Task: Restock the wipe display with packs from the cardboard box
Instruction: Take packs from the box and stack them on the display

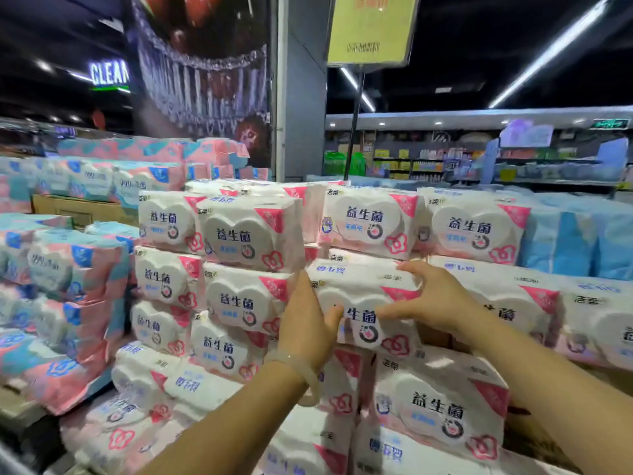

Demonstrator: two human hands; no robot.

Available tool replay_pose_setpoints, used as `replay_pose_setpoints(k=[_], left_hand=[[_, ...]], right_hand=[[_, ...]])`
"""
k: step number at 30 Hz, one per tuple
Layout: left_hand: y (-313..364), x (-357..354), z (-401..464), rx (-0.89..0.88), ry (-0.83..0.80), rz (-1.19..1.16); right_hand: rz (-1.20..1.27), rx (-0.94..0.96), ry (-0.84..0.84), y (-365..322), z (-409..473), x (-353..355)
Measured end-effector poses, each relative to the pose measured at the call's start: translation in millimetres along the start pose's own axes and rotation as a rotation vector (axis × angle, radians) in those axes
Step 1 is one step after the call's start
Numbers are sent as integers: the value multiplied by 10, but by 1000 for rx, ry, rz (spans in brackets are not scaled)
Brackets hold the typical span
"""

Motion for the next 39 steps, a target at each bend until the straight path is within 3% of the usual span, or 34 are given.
replay_pose_setpoints(k=[4, 8, 12, 19, 24, 31, 39], left_hand=[[-174, -240, -174, -103, -40, 207], [-228, -273, -196, -119, 72, 171], [-232, -258, -255, -86, 54, 183], [-249, -90, -417, -81, 86, 211], [-343, 93, -586, -59, -19, 156], [-787, 547, -1210, -62, -253, 214], [-1921, 1295, -2575, 255, -728, 486]], right_hand=[[-47, 49, 26, 26, 13, -166], [-30, 30, 61, 49, 21, -174], [-5, 29, 49, 87, -38, -221], [-243, 191, 260, 81, -267, -301], [-299, 222, 307, -85, -484, -394], [-297, 401, -13, -361, -1115, -1661], [-380, 303, -414, -152, -1797, -3464]])
Point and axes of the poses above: each hand's wrist, its own z-axis towards the middle knuckle, its own x-axis out of the back of the hand, y = z × x, the point moved 4 cm from there along z, towards the middle knuckle, and after that the axes turned 15 degrees about -x, right-handed, at the moved point
